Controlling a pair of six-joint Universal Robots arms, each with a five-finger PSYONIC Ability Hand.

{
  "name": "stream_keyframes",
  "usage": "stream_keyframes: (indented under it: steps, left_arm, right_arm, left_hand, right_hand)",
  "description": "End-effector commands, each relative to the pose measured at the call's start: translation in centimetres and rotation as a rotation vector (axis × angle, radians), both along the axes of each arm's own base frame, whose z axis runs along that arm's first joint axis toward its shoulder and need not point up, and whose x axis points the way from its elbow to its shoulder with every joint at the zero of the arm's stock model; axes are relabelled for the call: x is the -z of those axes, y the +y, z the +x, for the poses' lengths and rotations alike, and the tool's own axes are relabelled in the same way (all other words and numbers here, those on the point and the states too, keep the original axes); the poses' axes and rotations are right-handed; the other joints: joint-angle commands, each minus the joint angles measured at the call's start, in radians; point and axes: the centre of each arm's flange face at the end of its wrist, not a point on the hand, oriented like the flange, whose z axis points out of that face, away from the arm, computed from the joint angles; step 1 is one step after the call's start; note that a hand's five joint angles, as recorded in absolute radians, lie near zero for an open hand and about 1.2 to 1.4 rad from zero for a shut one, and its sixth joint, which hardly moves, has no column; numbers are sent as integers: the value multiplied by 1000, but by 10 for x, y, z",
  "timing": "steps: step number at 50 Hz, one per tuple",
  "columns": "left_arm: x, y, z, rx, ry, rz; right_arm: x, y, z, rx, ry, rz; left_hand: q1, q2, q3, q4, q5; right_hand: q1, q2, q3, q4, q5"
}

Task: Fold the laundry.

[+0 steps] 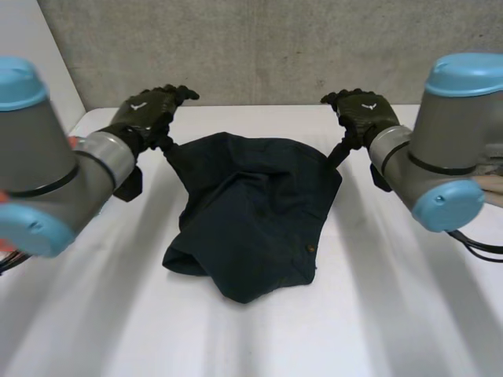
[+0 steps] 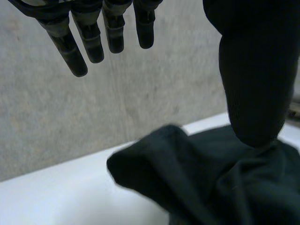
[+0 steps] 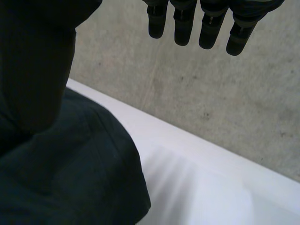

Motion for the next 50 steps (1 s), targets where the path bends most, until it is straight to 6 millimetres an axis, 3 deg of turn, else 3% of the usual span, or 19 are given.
stream_keyframes:
  steps: [1, 8, 12, 13, 14, 15, 18, 20, 24, 26, 27, 28, 31, 32, 33, 38, 44, 50]
  left_arm:
    - [43, -47, -12, -26, -129, 41]
    - [77, -54, -24, 27, -161, 105]
    - [90, -61, -28, 30, -170, 96]
    - [92, -66, -28, 23, -178, 75]
    - [92, -68, -27, 16, -182, 60]
    - [91, -71, -26, 6, -187, 44]
    - [76, -79, -22, -43, -201, -42]
    - [59, -82, -19, -77, -191, -109]
    - [17, -79, -16, -94, -151, -251]
    - [-2, -75, -16, -91, -132, -306]
    - [-23, -70, -14, -92, -112, -362]
    - [-32, -66, -12, -92, -104, -385]
    - [-71, -51, -3, -102, -63, -479]
    - [-81, -46, -1, -105, -56, -499]
    - [-100, -35, 5, -111, -40, -540]
    - [-151, 1, 25, -123, 9, -646]
    - [-201, 54, 49, -122, 74, -762]
    - [-233, 97, 69, -121, 137, -837]
  right_arm:
    - [44, -24, 17, 12, 23, 11]
    - [89, -37, 37, 3, 81, -61]
    - [105, -43, 45, 16, 109, -128]
    - [108, -44, 46, 17, 113, -140]
    - [110, -45, 47, 20, 118, -151]
    - [113, -46, 49, 21, 124, -164]
    - [111, -49, 49, 24, 118, -178]
    - [101, -49, 50, 28, 109, -202]
    - [65, -51, 45, 52, 78, -260]
    - [33, -50, 39, 71, 48, -317]
    - [22, -49, 37, 76, 38, -339]
    - [-4, -44, 33, 80, 18, -388]
    - [-43, -30, 26, 78, -8, -467]
    - [-70, -18, 21, 73, -24, -528]
    - [-83, -11, 18, 69, -31, -556]
    - [-153, 46, 0, 16, -34, -724]
    - [-196, 101, -22, -14, -13, -783]
    - [-235, 154, -51, -15, -20, -795]
  left_hand:
    - [59, 53, 56, 51, 49]
    - [143, 138, 141, 136, 133]
    - [700, 695, 698, 693, 690]
    - [934, 929, 932, 927, 924]
    - [1053, 1047, 1051, 1045, 1043]
    - [1155, 1150, 1153, 1148, 1145]
    - [1156, 1151, 1154, 1149, 1146]
    - [1156, 1151, 1154, 1149, 1146]
    - [1156, 1151, 1154, 1149, 1146]
    - [1156, 1151, 1154, 1149, 1146]
    - [1156, 1151, 1154, 1149, 1146]
    - [1156, 1151, 1154, 1149, 1146]
    - [1156, 1151, 1154, 1149, 1146]
    - [1156, 1151, 1154, 1149, 1146]
    - [1156, 1151, 1154, 1149, 1146]
    - [1156, 1151, 1154, 1149, 1146]
    - [1156, 1151, 1154, 1149, 1146]
    - [1156, 1151, 1154, 1149, 1146]
  right_hand:
    - [-7, 9, 14, 10, -1]
    - [151, 168, 172, 168, 157]
    - [389, 405, 410, 406, 395]
    - [430, 446, 451, 447, 436]
    - [486, 502, 506, 503, 491]
    - [690, 706, 710, 707, 695]
    - [1137, 1153, 1157, 1154, 1142]
    - [1168, 1184, 1189, 1185, 1173]
    - [1168, 1184, 1189, 1185, 1173]
    - [1168, 1184, 1189, 1185, 1173]
    - [1168, 1184, 1189, 1185, 1173]
    - [1168, 1184, 1189, 1185, 1173]
    - [1168, 1184, 1189, 1185, 1173]
    - [1168, 1184, 1189, 1185, 1173]
    - [1168, 1184, 1189, 1185, 1173]
    - [1168, 1184, 1189, 1185, 1173]
    - [1168, 1184, 1189, 1185, 1173]
    - [1168, 1184, 1189, 1185, 1173]
